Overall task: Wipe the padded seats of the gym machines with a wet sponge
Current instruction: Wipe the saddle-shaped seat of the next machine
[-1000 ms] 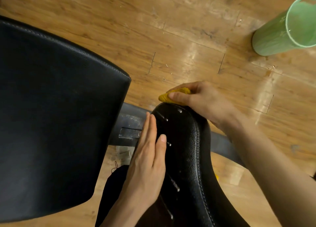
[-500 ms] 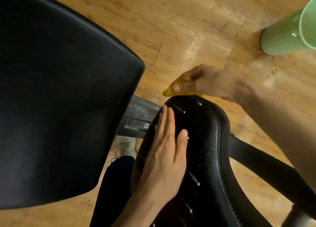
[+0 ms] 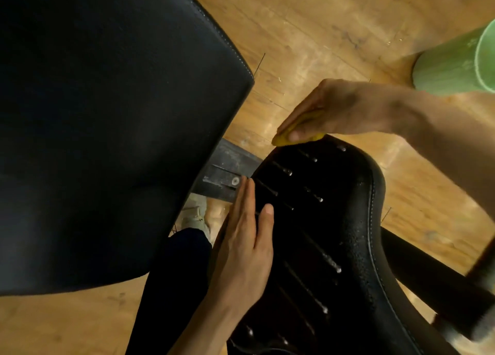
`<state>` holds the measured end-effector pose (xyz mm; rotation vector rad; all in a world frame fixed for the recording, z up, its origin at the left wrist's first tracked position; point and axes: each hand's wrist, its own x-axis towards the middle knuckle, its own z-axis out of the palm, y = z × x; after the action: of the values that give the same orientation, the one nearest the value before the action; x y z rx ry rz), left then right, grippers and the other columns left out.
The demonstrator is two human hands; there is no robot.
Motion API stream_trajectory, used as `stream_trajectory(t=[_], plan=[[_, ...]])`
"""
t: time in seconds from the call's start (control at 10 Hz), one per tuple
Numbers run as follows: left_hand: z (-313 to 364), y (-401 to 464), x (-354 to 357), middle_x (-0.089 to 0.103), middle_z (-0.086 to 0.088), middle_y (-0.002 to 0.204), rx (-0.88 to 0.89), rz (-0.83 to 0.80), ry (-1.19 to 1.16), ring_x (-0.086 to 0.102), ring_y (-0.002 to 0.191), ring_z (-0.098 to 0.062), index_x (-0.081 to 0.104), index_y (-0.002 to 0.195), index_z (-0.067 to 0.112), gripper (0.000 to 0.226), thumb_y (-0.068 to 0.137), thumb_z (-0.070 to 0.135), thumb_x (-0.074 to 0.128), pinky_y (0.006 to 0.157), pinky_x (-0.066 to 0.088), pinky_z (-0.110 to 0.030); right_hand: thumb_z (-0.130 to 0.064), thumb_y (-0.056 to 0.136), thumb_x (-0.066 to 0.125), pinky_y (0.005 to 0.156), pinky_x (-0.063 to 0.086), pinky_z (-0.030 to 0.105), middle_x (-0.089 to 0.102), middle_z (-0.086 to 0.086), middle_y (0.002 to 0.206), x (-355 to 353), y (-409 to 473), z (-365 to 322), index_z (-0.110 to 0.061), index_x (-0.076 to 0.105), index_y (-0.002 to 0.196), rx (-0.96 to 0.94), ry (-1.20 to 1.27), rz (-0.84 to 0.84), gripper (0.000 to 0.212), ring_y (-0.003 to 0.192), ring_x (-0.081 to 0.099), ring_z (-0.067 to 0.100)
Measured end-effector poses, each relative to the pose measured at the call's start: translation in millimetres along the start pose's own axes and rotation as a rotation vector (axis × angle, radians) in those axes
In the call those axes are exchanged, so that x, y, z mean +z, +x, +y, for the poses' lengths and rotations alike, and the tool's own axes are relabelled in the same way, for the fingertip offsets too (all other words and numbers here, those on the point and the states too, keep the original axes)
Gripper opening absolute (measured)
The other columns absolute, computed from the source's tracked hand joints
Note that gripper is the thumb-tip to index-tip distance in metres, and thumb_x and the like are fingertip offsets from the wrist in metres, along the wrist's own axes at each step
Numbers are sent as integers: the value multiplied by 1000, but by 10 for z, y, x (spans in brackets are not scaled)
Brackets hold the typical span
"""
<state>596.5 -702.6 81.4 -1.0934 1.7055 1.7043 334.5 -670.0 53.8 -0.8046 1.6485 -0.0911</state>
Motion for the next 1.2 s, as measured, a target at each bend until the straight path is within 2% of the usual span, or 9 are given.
stream_trajectory(t=[0.2,0.3,0.4,0.6,0.7,0.8,1.0,1.1,1.2], plan=[[-152,25,68,-6,29,159,62,5,22,-5,142,16,-4,153,43,82,81,78,13,122,13,-24,-26,87,69,88,53,26,72,-9,103,429,-34,-463,-26,74,107,-58,-83,81,21,97,65,8],[-165,6,45,-8,25,160,94,-1,7,-7,140,18,-5,153,39,70,92,67,15,122,11,-21,-26,89,68,89,50,19,71,-14,107,297,-152,-527,-28,72,112,4,-126,5,24,101,64,1],[-331,-14,-36,-6,23,157,185,77,118,-13,132,27,-1,151,34,57,100,57,9,112,0,-3,-32,87,69,81,42,4,70,-22,108,49,-408,-438,-33,70,114,114,-43,68,27,99,60,-11],[-625,-57,60,-9,19,157,201,115,227,-15,140,14,-3,154,28,61,100,53,3,116,-4,-10,-25,91,64,93,51,33,70,-4,111,718,-5,-714,-23,71,111,-24,-259,23,21,102,63,13],[-581,-64,71,-7,21,156,191,133,160,-12,137,16,0,155,27,60,101,52,9,118,1,-12,-28,92,64,97,47,22,69,-12,116,519,-156,-701,-29,70,115,-9,-256,-27,24,107,61,3],[-510,-69,28,-7,26,154,57,30,-48,-9,135,19,-2,153,35,61,99,50,22,115,3,-10,-32,89,66,83,39,0,68,-20,113,231,-415,-570,-32,70,115,81,-154,118,27,100,59,-13],[-537,-71,47,-5,14,159,198,115,104,-5,146,2,-2,155,23,64,98,51,9,122,4,-24,-30,94,59,100,47,28,66,-12,120,846,-195,-759,-30,65,120,-104,-378,67,26,110,60,8],[-492,-78,38,-2,21,159,138,84,-52,-2,145,10,1,155,31,59,102,49,20,122,10,-23,-29,96,57,104,34,17,60,-16,129,589,-272,-638,-31,63,125,3,-349,142,30,123,52,3],[-479,-98,51,-2,25,158,168,76,-86,-2,142,16,2,153,36,62,98,56,21,120,11,-16,-31,96,53,116,25,25,51,-15,139,715,-525,-626,-30,60,128,11,-344,291,33,136,38,5]])
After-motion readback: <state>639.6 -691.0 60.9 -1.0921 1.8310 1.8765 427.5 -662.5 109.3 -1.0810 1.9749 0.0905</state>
